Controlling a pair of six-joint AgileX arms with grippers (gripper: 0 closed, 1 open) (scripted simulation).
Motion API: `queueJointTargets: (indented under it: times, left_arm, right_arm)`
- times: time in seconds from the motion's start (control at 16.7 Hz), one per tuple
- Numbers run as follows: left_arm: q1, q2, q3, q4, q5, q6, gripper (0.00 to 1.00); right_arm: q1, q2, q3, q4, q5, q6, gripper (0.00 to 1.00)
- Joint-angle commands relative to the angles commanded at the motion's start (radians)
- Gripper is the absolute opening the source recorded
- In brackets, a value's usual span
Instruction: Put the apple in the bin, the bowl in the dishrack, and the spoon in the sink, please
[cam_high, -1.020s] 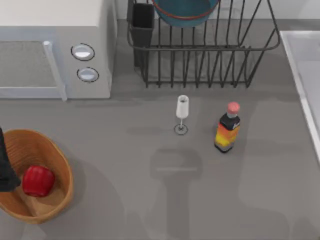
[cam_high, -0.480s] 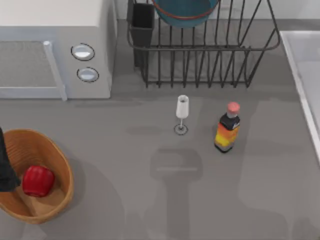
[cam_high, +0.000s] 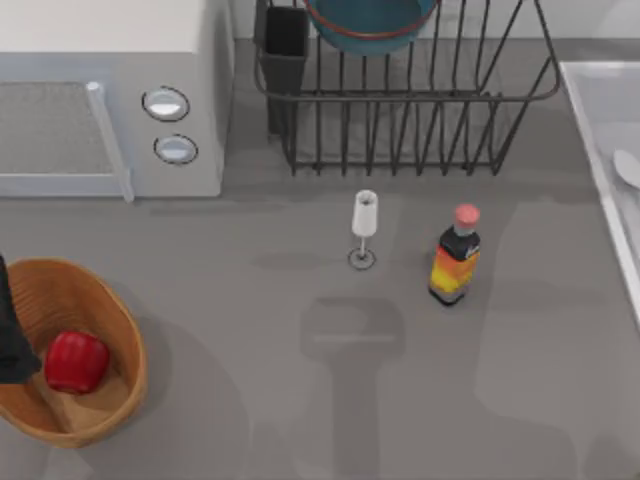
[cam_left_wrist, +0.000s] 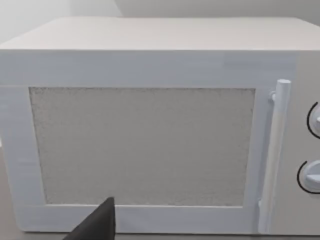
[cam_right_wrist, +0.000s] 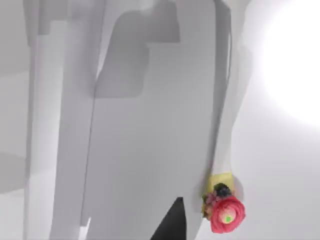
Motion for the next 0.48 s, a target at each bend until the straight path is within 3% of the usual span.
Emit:
queueJointTargets:
  times: [0.12,0.48]
  left_arm:
    - [0.000,0.000,0.000,0.000,0.000,0.000,1.00]
    - [0.000,0.000,0.000,0.000,0.000,0.000,1.00]
  right_arm:
    - [0.000,0.000,0.000,0.000,0.000,0.000,0.98]
    - [0.000,0.000,0.000,0.000,0.000,0.000,1.00]
